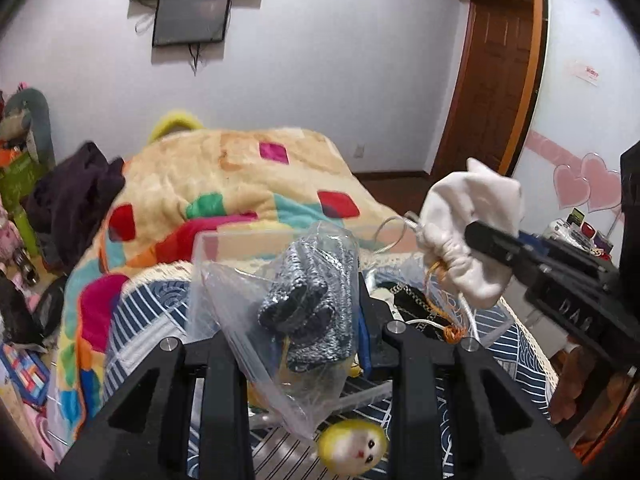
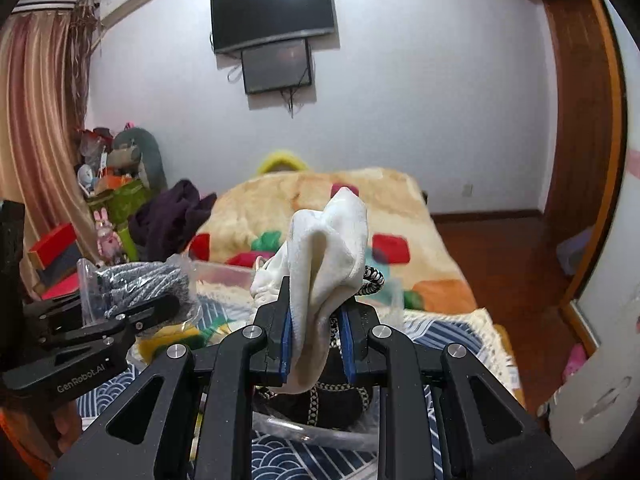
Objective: Organize soft objects
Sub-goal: 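Place the white cloth in the box with the right tool while the left drops the steel wool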
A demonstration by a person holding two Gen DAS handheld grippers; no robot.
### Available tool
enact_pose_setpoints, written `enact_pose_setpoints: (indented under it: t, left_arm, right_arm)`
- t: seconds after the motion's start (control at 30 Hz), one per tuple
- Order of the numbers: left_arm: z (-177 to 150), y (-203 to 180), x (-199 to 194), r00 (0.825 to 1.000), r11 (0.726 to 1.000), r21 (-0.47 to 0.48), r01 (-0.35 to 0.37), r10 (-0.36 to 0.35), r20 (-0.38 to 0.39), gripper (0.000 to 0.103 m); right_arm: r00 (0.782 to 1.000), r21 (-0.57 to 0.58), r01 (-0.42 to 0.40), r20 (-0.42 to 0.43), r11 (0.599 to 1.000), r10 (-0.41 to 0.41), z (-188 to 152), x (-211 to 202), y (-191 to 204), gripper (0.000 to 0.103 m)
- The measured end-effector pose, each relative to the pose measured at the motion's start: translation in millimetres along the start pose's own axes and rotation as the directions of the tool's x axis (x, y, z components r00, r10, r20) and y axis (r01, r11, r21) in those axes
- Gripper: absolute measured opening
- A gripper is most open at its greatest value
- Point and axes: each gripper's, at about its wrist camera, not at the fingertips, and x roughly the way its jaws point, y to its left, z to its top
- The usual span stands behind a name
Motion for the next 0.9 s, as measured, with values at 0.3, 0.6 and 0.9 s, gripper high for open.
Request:
enact_pose_setpoints:
  t: [0.3, 0.6, 0.9]
  left_arm:
    - [-6.9, -4.3, 36.9, 0.997, 1.000, 0.021, -0.015, 0.017, -0.078, 0.029]
    - [-13.7, -6.7, 39.3, 0.991, 0.999, 0.031, 0.019, -0.015, -0.130, 0.034]
    - [-13.2, -15.2, -4.1, 0.998, 0.996, 0.083, 0.036, -0.032, -0.051, 0.062]
  right_arm:
    - [0.987, -0.004, -0.028, -0.160, 1.000, 0.027, -18.7, 28.9, -1.8, 0.018]
    - [0.973, -0.059, -0.029, -0.230, 0.998, 0.015, -26.8, 34.4, 5.8, 0.021]
    - [0.972, -0.107, -0.015, -0.234, 0.994, -0.010, -25.4, 22.5, 10.4, 0.029]
